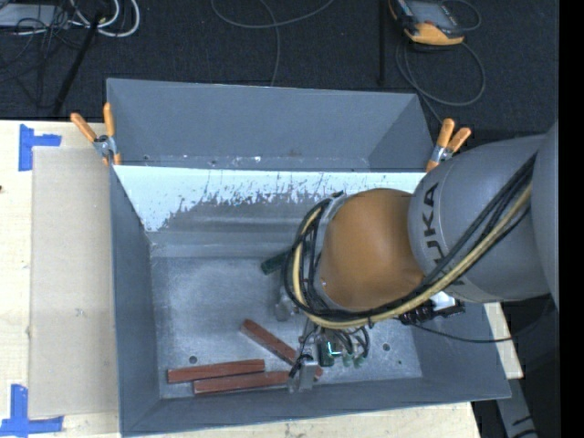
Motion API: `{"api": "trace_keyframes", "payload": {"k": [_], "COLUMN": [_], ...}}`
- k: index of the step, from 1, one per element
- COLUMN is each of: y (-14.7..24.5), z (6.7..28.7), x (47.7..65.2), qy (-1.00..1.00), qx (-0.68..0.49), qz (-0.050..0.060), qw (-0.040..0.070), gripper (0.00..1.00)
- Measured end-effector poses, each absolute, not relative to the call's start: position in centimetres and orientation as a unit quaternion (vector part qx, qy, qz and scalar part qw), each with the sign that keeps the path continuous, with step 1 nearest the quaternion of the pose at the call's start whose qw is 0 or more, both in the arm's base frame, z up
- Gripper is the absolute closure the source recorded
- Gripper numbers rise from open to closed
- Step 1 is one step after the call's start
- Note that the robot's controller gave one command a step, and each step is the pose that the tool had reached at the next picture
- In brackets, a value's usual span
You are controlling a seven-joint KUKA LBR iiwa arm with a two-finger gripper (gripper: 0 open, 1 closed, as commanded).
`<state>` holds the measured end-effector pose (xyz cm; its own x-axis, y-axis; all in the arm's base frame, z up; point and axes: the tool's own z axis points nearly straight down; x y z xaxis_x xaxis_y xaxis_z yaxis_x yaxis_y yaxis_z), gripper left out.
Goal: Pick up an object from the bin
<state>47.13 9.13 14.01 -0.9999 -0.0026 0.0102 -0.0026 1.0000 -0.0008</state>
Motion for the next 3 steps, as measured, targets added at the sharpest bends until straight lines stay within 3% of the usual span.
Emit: {"api": "trace_keyframes", "payload": {"k": [1,2,3], "y": [12.6,7.4,10.2], "z": [11.9,6.8,7.0], "x": [47.5,49.4,52.9], "qy": [-0.996,-1.0,-0.997], "qx": [0.088,0.029,-0.079], "qz": [0.0,0.001,0.0], "qw": [0.002,0.003,0.0], "gripper": [0.0,0.0,0.0]}}
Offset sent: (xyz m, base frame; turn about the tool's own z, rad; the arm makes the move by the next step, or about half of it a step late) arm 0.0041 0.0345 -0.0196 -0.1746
